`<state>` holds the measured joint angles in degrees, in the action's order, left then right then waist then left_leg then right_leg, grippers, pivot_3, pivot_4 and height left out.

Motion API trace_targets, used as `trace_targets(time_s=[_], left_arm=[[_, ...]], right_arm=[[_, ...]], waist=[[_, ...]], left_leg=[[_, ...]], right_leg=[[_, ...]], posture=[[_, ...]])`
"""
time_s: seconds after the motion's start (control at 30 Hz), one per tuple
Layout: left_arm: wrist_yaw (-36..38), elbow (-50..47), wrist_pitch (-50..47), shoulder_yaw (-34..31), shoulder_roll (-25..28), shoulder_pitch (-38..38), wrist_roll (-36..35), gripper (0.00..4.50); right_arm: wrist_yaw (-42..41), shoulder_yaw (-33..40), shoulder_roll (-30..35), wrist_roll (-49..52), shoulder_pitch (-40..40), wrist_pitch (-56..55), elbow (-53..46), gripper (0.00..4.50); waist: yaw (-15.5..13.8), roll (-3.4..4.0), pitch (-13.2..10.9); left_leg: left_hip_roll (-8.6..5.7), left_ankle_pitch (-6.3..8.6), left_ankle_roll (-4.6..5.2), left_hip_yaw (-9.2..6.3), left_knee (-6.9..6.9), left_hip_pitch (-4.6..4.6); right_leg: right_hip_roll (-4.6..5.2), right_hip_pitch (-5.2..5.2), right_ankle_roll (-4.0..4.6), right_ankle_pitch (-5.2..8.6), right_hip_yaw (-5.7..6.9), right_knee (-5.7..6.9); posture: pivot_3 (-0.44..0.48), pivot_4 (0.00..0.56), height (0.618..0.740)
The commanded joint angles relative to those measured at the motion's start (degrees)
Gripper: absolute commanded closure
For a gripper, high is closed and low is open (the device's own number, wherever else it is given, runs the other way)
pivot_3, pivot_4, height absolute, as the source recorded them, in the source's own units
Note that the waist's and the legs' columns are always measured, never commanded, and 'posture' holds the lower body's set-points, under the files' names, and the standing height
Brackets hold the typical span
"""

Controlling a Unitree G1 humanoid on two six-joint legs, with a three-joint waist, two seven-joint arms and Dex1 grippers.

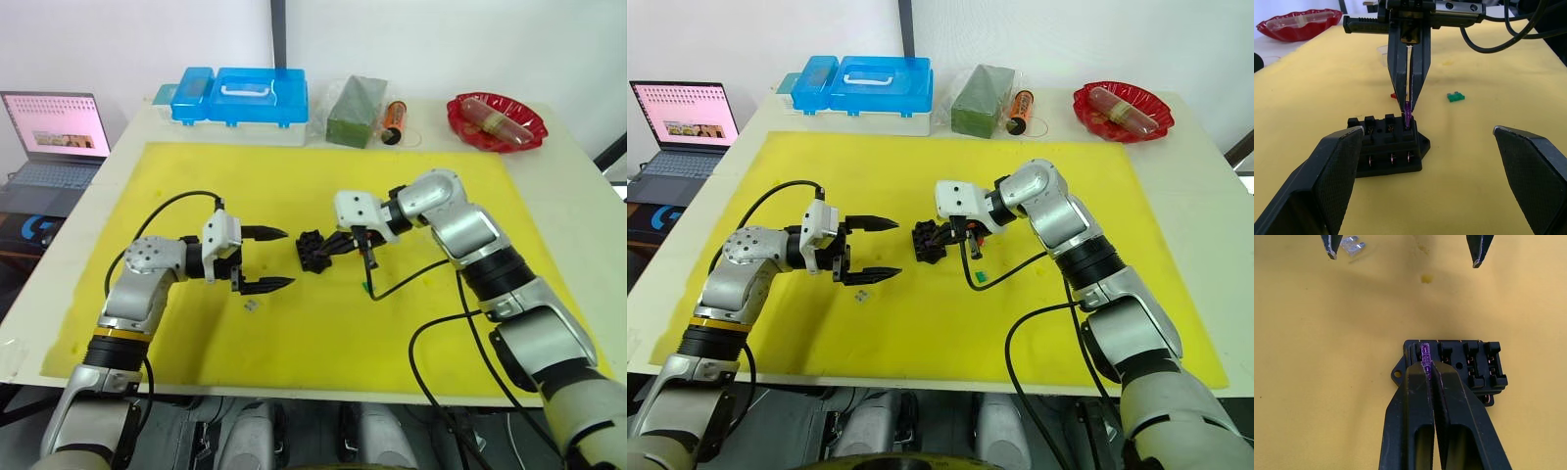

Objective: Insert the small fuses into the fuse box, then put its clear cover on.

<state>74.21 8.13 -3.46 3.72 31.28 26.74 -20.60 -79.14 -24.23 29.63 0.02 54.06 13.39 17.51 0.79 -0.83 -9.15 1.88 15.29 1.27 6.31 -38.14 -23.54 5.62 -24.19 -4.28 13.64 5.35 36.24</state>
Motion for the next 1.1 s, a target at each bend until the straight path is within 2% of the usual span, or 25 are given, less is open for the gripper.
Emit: trace_targets(time_s=[0.03, 1.1], left_arm=[[-0.19, -1.91, -0.1, -0.12, 0.5, 0.96, -0.29, 0.04], [0.12, -2.67, -0.07, -0.05, 0.55, 0.28, -0.08, 0.04]], right_arm=[[0.24, 0.36, -0.5, -0.12, -0.16, -0.79, -0.59, 4.5], [1.31, 0.21, -0.97, -1.9, -1.75, -3.4, 0.88, 4.5]], waist=[[-0.02, 0.0, 0.0], [0.03, 0.0, 0.0]], left_leg=[[0.0, 0.0, 0.0, 0.0, 0.0, 0.0], [0.0, -0.05, -0.09, 0.0, 0.0, 0.0]], right_leg=[[0.0, 0.0, 0.0, 0.0, 0.0, 0.0], [-0.01, 0.0, 0.0, 0.0, 0.0, 0.01]], posture=[[0.0, 0.15, 0.74], [0.0, 0.15, 0.74]])
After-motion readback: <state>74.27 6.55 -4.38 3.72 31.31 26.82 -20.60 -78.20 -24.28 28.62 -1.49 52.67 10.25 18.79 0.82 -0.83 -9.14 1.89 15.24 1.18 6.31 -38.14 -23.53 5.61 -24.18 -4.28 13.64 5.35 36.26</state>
